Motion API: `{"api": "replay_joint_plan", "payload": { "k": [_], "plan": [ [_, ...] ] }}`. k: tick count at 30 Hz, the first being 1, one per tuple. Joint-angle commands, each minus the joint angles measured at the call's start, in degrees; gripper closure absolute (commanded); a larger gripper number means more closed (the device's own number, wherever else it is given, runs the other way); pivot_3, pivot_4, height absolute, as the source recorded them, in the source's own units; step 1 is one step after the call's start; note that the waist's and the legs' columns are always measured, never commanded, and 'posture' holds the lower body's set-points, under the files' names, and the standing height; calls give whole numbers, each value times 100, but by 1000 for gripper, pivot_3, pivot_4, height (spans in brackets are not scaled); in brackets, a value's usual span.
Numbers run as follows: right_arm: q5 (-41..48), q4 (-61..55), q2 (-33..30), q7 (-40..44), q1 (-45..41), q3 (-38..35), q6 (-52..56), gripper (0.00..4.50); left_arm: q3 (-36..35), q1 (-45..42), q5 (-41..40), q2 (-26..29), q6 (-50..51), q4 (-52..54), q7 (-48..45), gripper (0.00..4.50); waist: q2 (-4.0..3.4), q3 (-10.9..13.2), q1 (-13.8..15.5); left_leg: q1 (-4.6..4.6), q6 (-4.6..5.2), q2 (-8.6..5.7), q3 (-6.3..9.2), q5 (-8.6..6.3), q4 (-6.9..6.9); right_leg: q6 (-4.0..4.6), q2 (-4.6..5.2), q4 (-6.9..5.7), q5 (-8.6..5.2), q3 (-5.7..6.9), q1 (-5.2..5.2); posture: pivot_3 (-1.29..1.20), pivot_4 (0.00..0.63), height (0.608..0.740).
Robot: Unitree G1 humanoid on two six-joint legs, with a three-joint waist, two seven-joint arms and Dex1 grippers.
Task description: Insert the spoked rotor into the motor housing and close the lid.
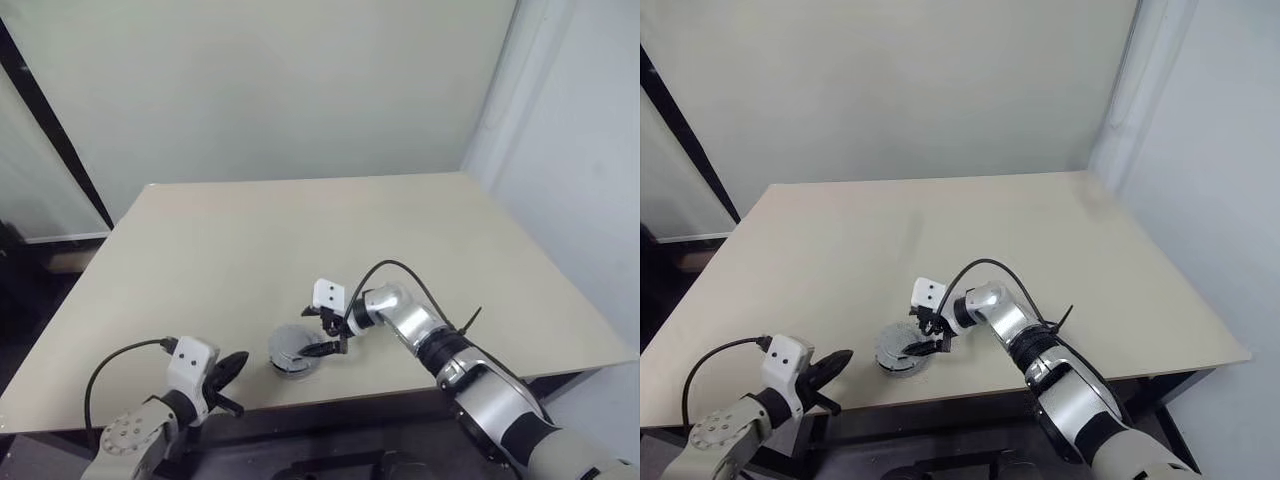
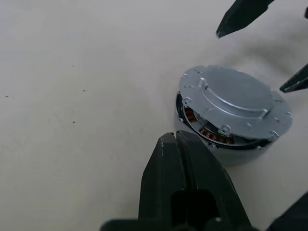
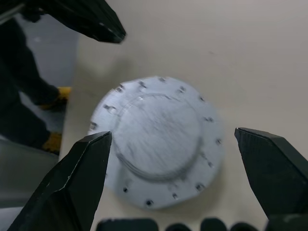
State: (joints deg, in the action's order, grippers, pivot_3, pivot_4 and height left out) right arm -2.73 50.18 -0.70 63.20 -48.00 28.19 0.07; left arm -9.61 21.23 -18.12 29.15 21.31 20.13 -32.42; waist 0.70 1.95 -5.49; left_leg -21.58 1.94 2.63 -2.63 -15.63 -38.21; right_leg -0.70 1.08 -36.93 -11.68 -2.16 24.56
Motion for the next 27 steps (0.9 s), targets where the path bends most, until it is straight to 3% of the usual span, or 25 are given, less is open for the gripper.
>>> {"api": "replay_joint_plan", "payload": {
  "k": [1,18,23,27],
  "plan": [
    [-103,276,127,91,-255,-104,-370,28,-20,48,25,120,-16,319,-73,4500,-2,1,-1,0,0,0,0,0,0,0,0,0,0,0,0,0,0,740],
    [-493,1358,581,-268,-472,-303,-737,28,-180,262,-5,308,174,591,-121,4500,-21,13,0,2,-3,2,0,0,-1,6,1,-5,1,0,1,0,0,740],
    [-470,1363,636,-315,-473,-455,-503,1133,-130,152,15,347,205,554,-131,4500,-21,13,0,2,-3,1,0,0,-1,3,1,-5,2,-1,1,0,0,740],
    [-519,1283,668,-404,-486,-489,-198,1133,-10,-13,92,334,125,416,-163,4500,-22,13,1,2,-4,1,0,0,-1,4,1,-7,3,0,0,0,0,740]
  ]
}}
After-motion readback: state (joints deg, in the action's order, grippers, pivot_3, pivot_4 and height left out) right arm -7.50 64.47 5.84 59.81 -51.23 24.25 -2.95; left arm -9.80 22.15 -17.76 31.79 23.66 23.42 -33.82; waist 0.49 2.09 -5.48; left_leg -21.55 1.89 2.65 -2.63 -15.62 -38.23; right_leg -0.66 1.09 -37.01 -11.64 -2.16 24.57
